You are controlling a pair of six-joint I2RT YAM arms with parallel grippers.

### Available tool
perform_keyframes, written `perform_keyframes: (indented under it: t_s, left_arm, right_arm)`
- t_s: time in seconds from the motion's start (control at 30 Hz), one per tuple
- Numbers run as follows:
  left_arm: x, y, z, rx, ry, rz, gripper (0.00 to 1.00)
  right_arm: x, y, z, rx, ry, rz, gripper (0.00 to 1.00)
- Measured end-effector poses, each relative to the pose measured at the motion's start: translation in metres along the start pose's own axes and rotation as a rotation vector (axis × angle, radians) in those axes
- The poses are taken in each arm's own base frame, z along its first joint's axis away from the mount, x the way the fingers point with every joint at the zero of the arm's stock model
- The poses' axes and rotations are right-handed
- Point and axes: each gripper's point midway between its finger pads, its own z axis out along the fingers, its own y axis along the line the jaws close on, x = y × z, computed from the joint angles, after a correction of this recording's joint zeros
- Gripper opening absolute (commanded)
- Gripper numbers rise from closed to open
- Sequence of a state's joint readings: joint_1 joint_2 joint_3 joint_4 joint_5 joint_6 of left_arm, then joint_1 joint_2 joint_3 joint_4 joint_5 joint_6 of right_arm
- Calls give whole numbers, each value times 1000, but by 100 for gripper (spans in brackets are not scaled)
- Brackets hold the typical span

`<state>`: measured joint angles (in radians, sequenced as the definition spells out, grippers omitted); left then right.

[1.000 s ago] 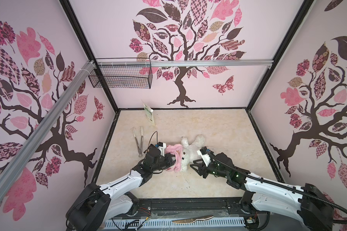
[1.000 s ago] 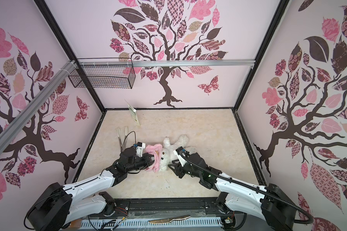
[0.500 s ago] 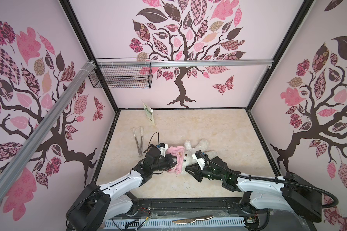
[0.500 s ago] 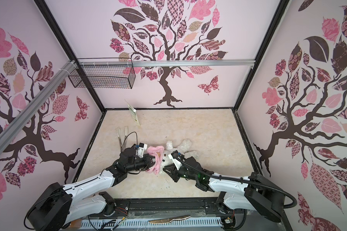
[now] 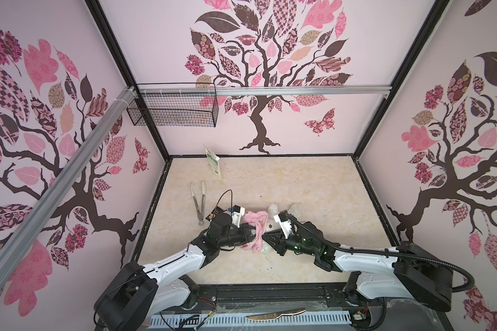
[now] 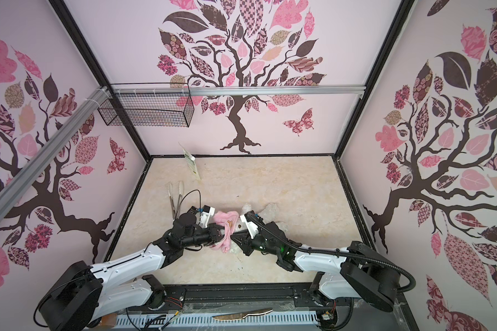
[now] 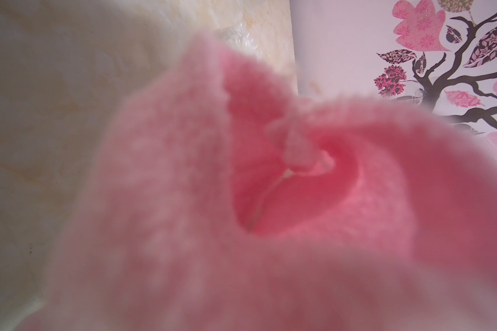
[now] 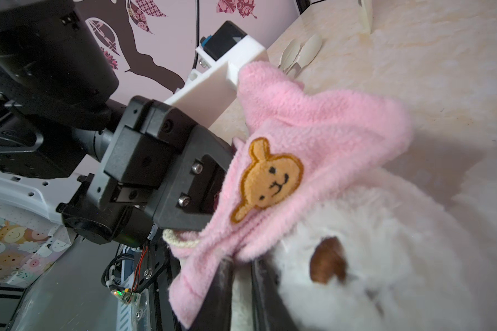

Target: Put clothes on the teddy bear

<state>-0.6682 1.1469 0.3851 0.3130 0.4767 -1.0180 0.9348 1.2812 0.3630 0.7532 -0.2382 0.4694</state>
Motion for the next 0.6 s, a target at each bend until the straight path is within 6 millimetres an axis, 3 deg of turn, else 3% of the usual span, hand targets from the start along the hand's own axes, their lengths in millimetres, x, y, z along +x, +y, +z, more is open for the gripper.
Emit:
perform_keyframes:
  t_s: [0.13, 0.27, 0.43, 0.6]
  left_arm:
    - [3, -1, 1, 0, 5, 24, 0]
    - [2, -1, 2, -8, -5, 40, 0]
    - [-3, -1, 0, -18, -38, 53, 0]
    - [-17, -5, -11, -8, -104, 59, 0]
  right_arm:
    - [-4, 1, 4, -6, -6, 13, 15]
    - [-7, 3, 7, -19, -14, 34, 0]
    - [-7, -5, 4, 3, -18, 59, 0]
    - [2, -11, -14, 18, -25, 76, 0]
